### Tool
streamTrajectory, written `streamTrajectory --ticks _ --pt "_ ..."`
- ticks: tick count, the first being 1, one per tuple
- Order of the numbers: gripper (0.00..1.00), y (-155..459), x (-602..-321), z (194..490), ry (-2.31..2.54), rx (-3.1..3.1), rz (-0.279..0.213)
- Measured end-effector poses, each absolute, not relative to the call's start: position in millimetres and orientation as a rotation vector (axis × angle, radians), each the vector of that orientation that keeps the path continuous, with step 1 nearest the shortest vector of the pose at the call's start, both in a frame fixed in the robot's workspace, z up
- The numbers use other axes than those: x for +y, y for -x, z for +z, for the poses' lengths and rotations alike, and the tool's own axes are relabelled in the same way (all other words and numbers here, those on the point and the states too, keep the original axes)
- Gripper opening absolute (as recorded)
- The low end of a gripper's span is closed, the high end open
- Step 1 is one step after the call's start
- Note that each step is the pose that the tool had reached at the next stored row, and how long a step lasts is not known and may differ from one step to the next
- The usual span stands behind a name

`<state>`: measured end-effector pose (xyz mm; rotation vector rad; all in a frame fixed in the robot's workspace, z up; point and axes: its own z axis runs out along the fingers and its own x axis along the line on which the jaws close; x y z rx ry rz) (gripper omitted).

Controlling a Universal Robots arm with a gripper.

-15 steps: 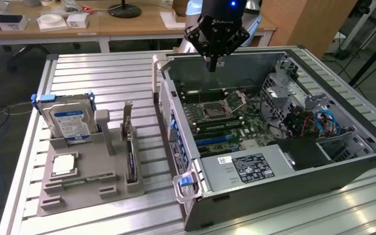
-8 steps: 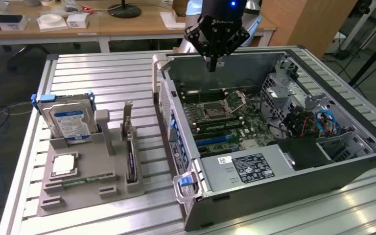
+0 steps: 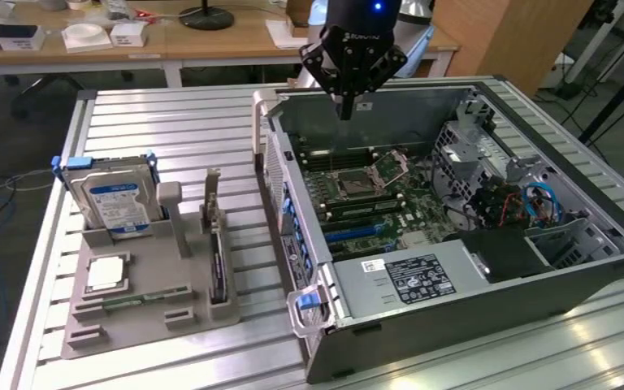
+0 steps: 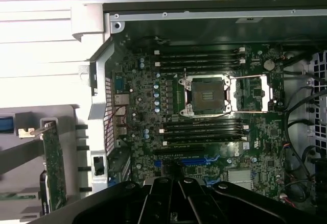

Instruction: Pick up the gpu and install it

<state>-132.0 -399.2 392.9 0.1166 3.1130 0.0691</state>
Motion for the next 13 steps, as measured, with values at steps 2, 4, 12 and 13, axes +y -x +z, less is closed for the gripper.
streamTrajectory --ticks 2,4,12,13 --pt "0.11 132.8 -399.2 392.8 -0.116 3.113 0.069" --pt "0.11 133.1 -399.3 392.9 -0.116 3.113 0.069" --pt "0.11 135.7 -399.3 392.3 -0.115 3.113 0.069" --pt "0.11 136.0 -399.3 392.2 -0.115 3.113 0.069"
